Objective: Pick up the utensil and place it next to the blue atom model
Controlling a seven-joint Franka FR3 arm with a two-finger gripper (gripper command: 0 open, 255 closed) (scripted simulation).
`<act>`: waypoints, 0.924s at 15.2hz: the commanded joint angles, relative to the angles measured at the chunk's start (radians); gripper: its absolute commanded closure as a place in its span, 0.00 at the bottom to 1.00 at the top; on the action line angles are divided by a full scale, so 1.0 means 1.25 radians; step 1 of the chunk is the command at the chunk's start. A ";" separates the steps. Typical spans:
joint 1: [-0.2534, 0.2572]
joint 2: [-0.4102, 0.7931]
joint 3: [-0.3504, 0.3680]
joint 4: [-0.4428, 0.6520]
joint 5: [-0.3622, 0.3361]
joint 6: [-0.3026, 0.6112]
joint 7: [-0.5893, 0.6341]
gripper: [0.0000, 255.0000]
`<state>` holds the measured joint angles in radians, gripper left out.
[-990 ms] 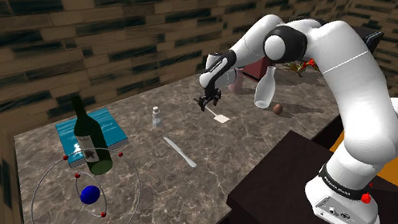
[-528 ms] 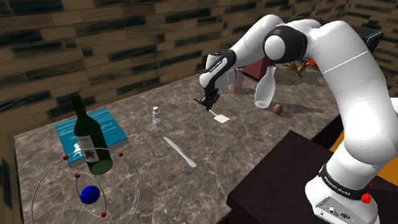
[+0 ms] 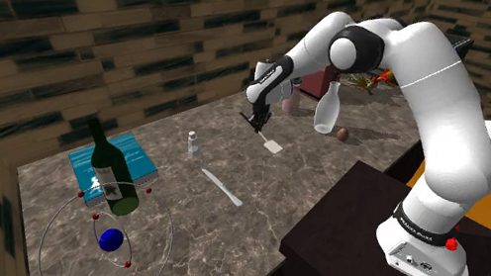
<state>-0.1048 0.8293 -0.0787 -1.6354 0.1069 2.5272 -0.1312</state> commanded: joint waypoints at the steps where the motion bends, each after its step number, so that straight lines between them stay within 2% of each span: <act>1: 0.002 -0.016 -0.002 -0.005 -0.001 -0.012 0.002 1.00; 14: 0.009 -0.121 -0.011 -0.027 -0.011 -0.094 0.008 1.00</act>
<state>-0.0940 0.6859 -0.0918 -1.6734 0.0942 2.4217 -0.1218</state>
